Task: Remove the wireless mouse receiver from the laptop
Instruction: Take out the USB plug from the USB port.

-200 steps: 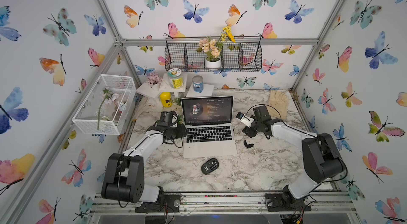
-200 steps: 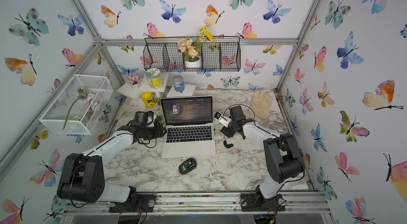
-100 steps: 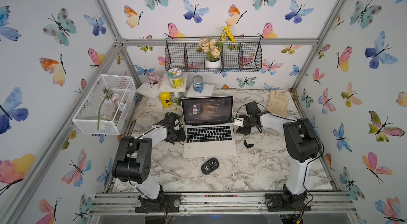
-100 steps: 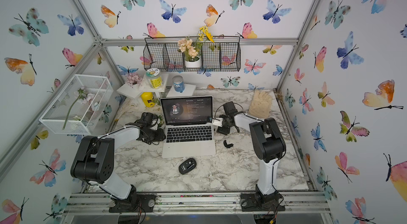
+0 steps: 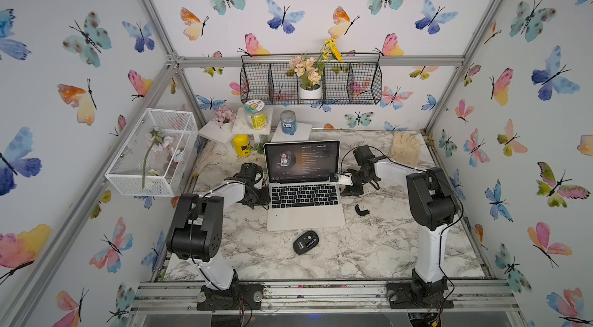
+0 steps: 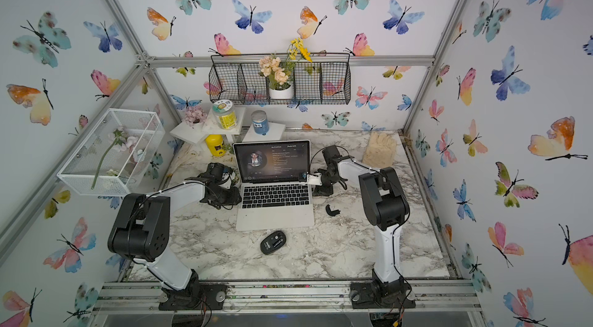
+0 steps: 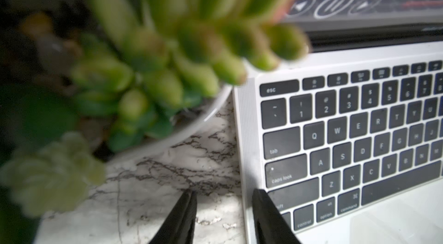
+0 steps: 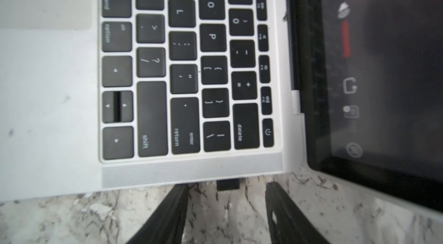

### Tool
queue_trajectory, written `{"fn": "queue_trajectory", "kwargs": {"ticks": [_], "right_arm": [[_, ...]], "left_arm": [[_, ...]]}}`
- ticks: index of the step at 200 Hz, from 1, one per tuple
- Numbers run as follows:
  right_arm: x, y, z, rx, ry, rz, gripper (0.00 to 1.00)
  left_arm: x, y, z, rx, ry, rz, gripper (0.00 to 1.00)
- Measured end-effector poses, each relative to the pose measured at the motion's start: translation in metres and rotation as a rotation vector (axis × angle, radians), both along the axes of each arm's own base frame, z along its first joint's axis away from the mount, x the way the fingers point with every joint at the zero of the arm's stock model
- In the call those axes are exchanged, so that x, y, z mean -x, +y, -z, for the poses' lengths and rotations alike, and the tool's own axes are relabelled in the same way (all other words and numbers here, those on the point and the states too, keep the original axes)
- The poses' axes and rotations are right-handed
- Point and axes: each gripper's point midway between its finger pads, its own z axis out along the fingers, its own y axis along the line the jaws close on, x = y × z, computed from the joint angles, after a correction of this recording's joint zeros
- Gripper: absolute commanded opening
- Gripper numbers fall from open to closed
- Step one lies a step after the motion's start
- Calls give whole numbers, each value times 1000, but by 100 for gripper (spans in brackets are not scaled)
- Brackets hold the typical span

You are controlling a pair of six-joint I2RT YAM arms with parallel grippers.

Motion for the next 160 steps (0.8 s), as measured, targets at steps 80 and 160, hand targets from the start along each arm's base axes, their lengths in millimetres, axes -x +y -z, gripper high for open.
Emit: {"fn": "queue_trajectory", "kwargs": {"ticks": [80,160], "right_arm": [[4,4,2,25,9,-48,25],[2,7,3,39,-13,-46,9]], "left_arm": [[-4,-2,0,5,-3,9,43],[-11,-2,1,4,-1,9,36]]}}
